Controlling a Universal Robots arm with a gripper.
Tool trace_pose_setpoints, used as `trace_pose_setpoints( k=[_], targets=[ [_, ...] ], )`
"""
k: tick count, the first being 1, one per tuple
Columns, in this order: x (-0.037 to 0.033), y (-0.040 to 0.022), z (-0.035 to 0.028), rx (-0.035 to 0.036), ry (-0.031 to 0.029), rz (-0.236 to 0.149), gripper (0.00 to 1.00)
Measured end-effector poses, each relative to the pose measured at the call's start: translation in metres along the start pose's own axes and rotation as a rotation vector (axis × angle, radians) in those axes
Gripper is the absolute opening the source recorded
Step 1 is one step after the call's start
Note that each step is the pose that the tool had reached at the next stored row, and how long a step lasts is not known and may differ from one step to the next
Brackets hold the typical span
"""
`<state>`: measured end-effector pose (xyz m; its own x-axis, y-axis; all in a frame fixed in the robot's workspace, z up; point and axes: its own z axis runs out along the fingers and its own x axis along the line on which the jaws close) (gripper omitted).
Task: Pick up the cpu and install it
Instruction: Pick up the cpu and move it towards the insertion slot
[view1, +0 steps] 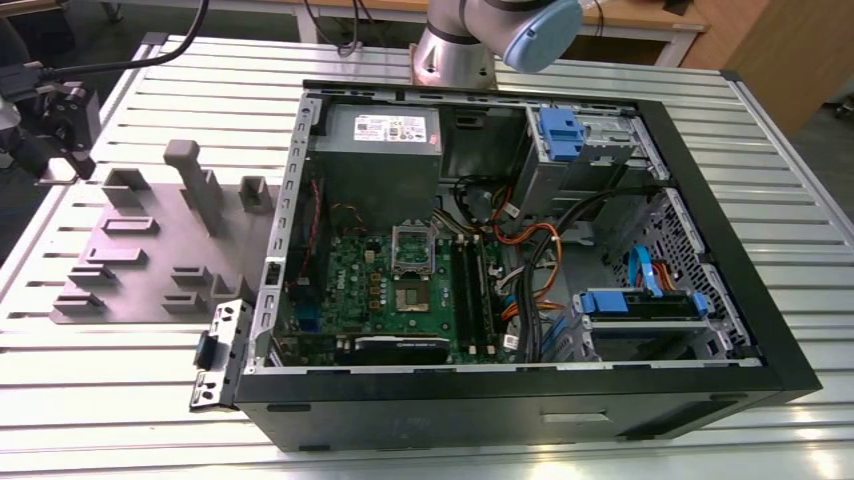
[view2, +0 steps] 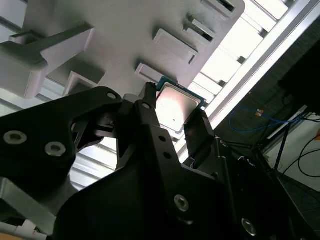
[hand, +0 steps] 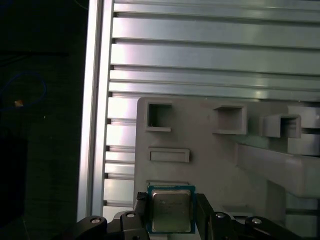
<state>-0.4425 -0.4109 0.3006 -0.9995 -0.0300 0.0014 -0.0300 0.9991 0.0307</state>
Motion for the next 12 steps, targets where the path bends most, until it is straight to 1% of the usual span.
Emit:
trace_pose_setpoints(
  k=[12],
  targets=[
    [0.0, 0.0001, -0.0032, 0.0001, 0.0, 0.0, 0.47]
  ],
)
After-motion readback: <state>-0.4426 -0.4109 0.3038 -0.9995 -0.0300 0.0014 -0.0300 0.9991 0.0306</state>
